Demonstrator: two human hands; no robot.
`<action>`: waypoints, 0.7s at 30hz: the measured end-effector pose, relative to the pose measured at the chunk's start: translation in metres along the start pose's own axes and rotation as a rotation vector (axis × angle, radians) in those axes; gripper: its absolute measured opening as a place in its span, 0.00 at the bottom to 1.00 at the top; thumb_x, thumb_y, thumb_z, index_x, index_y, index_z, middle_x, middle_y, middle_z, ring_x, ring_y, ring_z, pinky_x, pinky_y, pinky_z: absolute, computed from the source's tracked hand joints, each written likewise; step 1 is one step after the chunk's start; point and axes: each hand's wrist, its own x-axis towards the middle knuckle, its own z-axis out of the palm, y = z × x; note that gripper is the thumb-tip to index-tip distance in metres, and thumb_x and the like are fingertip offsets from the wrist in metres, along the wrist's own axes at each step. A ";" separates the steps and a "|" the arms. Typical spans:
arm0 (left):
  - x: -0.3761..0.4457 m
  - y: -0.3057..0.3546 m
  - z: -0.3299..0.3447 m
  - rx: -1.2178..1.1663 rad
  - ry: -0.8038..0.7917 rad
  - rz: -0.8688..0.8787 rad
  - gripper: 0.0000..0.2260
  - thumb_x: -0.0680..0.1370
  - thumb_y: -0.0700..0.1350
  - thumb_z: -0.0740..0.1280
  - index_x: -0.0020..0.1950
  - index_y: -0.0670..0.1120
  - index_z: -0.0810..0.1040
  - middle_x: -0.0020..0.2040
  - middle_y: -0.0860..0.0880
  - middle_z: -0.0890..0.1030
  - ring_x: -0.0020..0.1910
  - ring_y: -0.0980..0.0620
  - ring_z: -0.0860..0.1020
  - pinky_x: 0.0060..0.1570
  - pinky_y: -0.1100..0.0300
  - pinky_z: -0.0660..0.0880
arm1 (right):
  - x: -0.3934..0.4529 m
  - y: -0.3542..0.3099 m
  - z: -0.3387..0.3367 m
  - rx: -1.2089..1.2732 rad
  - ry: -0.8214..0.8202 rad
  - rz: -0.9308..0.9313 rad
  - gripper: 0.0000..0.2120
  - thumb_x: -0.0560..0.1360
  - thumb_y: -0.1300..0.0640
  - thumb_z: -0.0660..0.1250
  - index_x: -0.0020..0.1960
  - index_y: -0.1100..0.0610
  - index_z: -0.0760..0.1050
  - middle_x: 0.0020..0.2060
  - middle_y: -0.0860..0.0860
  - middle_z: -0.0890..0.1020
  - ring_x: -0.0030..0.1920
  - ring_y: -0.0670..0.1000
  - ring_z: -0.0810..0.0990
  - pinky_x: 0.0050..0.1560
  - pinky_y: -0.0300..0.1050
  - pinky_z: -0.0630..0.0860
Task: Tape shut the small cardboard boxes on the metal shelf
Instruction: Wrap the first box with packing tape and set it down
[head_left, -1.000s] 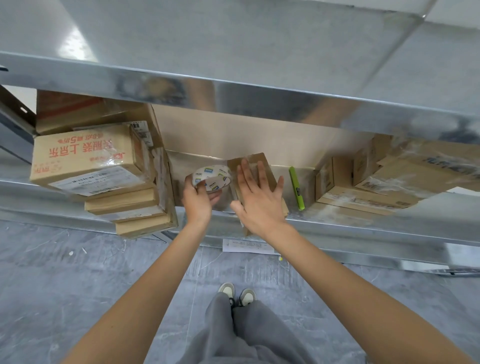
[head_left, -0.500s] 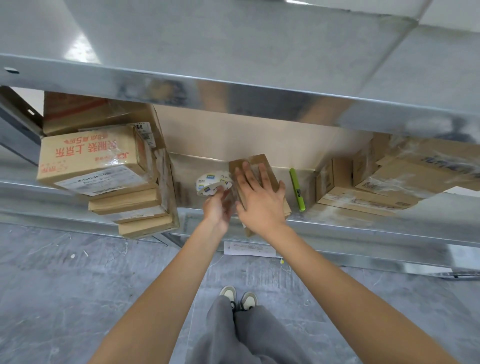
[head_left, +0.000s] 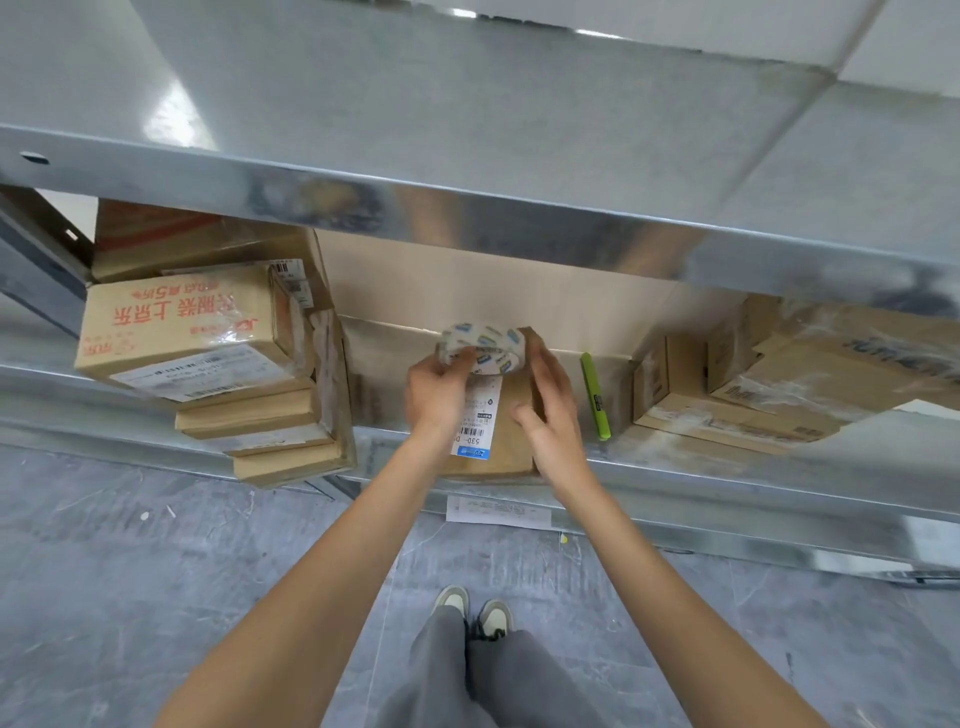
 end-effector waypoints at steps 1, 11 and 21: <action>0.001 0.002 0.000 0.208 0.041 0.074 0.08 0.77 0.52 0.68 0.42 0.50 0.78 0.40 0.50 0.83 0.40 0.46 0.79 0.37 0.60 0.70 | 0.001 0.004 0.003 0.002 -0.006 0.003 0.34 0.71 0.54 0.60 0.77 0.46 0.58 0.77 0.47 0.57 0.75 0.41 0.54 0.75 0.43 0.54; 0.012 0.000 0.016 0.900 -0.055 0.321 0.13 0.81 0.48 0.59 0.63 0.46 0.72 0.54 0.42 0.81 0.53 0.38 0.79 0.46 0.51 0.73 | 0.012 0.042 -0.001 -0.424 0.056 0.129 0.39 0.73 0.32 0.61 0.78 0.43 0.50 0.78 0.45 0.53 0.75 0.51 0.61 0.64 0.53 0.71; 0.016 0.003 0.004 0.853 -0.117 0.403 0.08 0.81 0.41 0.55 0.60 0.43 0.66 0.46 0.38 0.80 0.44 0.35 0.78 0.37 0.53 0.68 | 0.016 0.030 0.010 -0.715 -0.043 -0.011 0.33 0.80 0.41 0.54 0.80 0.53 0.48 0.79 0.47 0.46 0.78 0.48 0.40 0.75 0.64 0.46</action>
